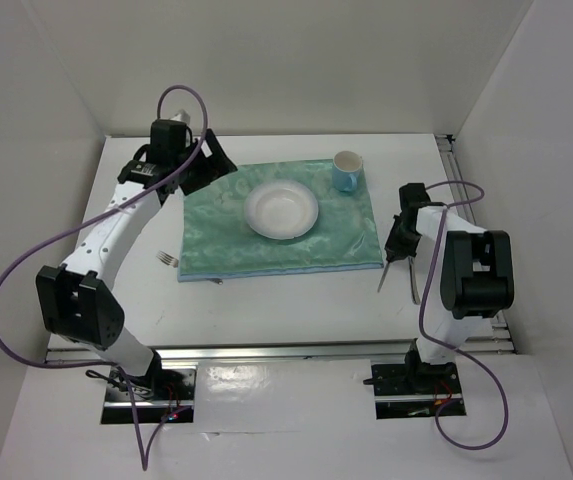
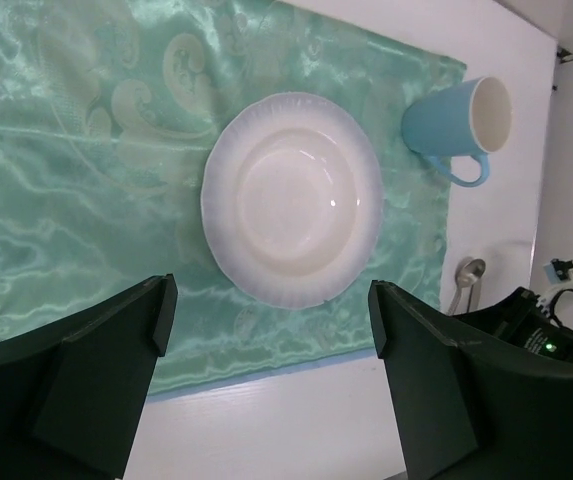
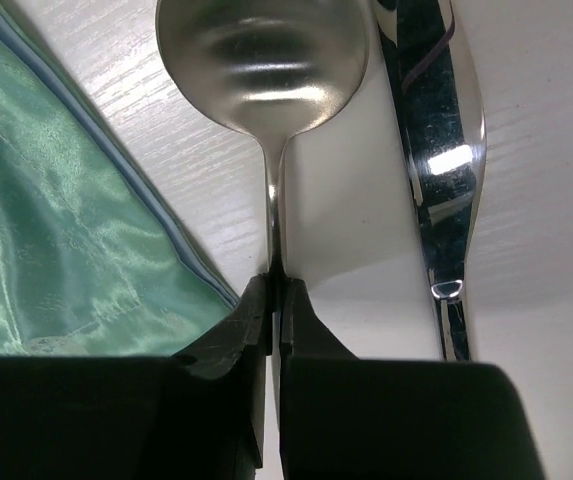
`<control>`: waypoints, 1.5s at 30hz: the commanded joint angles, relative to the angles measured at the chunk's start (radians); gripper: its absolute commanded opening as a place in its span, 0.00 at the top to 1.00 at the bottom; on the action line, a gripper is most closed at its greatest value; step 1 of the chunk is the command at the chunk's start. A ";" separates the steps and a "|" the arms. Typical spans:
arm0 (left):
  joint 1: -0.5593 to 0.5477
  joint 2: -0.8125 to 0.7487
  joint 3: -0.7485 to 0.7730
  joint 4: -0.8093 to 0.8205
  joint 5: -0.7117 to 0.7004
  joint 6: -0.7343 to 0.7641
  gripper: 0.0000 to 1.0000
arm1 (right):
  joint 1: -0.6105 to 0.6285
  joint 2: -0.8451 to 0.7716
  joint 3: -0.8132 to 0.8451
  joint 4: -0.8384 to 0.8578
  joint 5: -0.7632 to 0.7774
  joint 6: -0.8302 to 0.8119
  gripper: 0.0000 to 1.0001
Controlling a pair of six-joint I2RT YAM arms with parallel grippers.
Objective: Set the dinner table for one person
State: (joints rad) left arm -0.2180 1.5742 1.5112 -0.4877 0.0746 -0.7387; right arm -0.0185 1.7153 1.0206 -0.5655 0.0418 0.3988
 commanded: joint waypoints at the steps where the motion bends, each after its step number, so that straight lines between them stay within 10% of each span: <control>1: 0.011 -0.005 0.009 -0.081 -0.002 0.059 0.04 | -0.006 -0.051 0.025 0.050 0.018 0.002 1.00; 11: 0.054 -0.120 -0.196 -0.155 -0.113 0.005 0.10 | 0.110 -0.157 0.186 -0.048 0.017 -0.023 1.00; 18: 0.092 -0.132 -0.229 -0.296 -0.242 -0.045 0.15 | 0.299 -0.003 0.381 -0.105 -0.022 -0.047 1.00; 35: 0.203 0.092 -0.292 -0.388 -0.292 -0.221 0.23 | 0.330 0.286 0.567 -0.109 -0.022 -0.087 1.00; 45: 0.278 0.185 -0.298 -0.388 -0.328 -0.245 0.23 | 0.350 0.308 0.639 -0.149 -0.013 -0.087 0.39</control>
State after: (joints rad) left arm 0.0341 1.7504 1.1938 -0.8608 -0.2253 -0.9520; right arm 0.3096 2.0449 1.6157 -0.6903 0.0143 0.3187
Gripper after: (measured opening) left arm 0.767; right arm 0.589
